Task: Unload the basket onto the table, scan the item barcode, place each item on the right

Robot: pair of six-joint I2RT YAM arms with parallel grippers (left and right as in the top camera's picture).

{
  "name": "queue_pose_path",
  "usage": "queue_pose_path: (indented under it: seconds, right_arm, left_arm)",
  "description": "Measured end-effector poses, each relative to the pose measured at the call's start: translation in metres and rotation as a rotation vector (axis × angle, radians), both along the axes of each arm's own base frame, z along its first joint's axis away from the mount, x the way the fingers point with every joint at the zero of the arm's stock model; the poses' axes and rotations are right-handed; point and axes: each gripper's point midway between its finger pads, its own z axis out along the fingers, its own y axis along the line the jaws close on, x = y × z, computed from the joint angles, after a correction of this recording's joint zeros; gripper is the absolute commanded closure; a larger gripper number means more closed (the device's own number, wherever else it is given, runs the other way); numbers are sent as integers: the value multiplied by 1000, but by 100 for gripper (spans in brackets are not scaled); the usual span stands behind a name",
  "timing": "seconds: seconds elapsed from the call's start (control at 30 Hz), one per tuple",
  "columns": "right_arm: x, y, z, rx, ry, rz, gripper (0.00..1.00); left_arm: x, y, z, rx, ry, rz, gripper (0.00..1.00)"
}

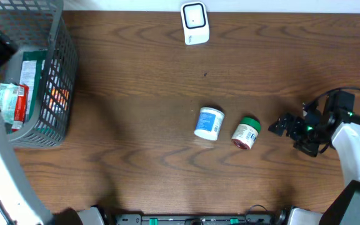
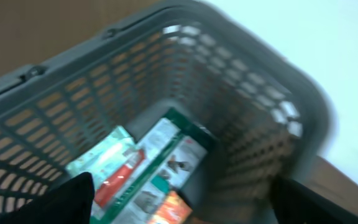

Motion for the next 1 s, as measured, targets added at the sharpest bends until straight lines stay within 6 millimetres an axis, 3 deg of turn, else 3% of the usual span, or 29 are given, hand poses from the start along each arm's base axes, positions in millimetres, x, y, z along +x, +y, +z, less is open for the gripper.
queue_pose_path:
  seconds: [0.2, 0.4, 0.8, 0.9, 1.0]
  right_arm:
    - [-7, 1, -14, -6, 14, -6, 1]
    - [-19, 7, -24, 0, 49, 6, 1]
    - [-37, 17, -41, 11, 91, 27, 1]
    - [-37, 17, -41, 11, 90, 27, 1]
    - [-37, 17, -41, 11, 91, 27, 1]
  left_arm:
    - [11, 59, -75, -83, 163, 87, 2]
    - [22, 87, -158, -157, 340, 81, 2]
    - [33, 94, -251, -189, 543, -40, 2]
    - [33, 84, -278, -260, 579, -82, 2]
    - [42, 70, -287, -330, 549, -145, 2]
